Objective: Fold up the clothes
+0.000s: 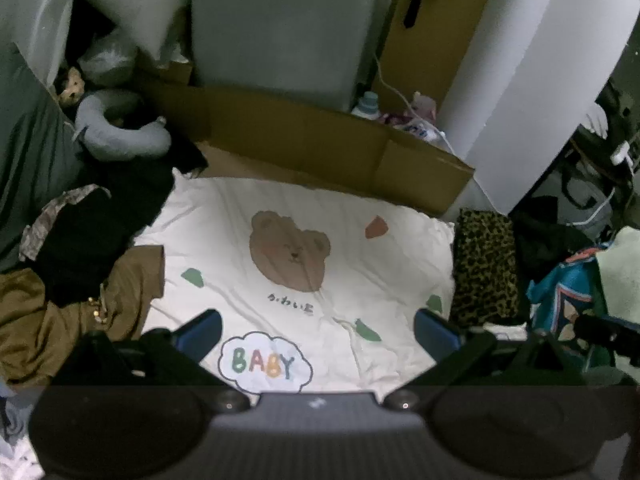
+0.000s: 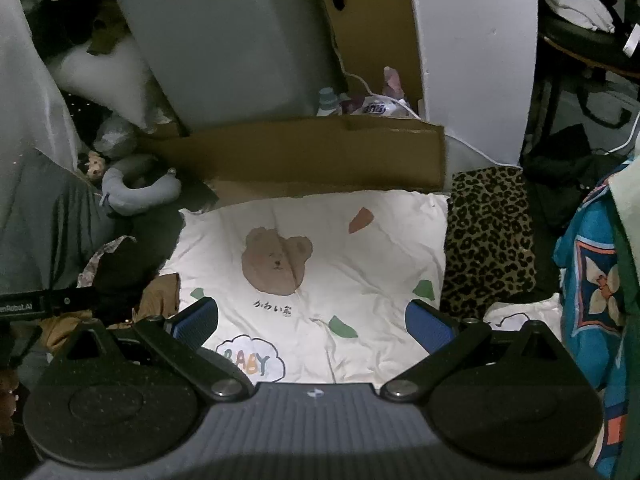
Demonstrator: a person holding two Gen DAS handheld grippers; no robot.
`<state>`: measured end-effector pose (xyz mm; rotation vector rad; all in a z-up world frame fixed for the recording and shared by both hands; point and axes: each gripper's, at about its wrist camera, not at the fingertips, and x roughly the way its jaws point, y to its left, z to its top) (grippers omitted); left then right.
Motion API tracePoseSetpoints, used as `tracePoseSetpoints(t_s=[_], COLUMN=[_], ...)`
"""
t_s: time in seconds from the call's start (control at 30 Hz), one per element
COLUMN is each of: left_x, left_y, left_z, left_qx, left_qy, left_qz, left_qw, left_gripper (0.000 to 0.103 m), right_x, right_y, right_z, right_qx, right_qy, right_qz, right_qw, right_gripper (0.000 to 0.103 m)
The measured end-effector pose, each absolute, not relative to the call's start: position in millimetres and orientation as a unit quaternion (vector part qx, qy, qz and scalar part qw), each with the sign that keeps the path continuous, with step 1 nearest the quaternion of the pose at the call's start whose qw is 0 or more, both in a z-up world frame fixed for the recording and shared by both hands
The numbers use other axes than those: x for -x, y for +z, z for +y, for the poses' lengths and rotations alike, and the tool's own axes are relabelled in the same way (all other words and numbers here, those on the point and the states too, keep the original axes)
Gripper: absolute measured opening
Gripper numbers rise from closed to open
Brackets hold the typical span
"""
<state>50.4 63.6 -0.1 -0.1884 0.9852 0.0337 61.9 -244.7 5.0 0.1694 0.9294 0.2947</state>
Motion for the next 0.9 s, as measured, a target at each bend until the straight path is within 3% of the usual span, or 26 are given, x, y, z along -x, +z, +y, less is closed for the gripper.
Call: tracePoseSetpoints(t_s=[0.9], left_x=[-33], left_y=[-18], left_z=[-2], left_qx=[0.058], left_qy=[0.062], left_qz=[0.440], left_qw=[0.894], left_gripper=[0.103], right_x=[-53], right_y=[4], right_z=[-270], right_qx=[-0.055], right_qy=[0.109], right_qz=[0.436], right_qw=[0.892], right_gripper=[0.103])
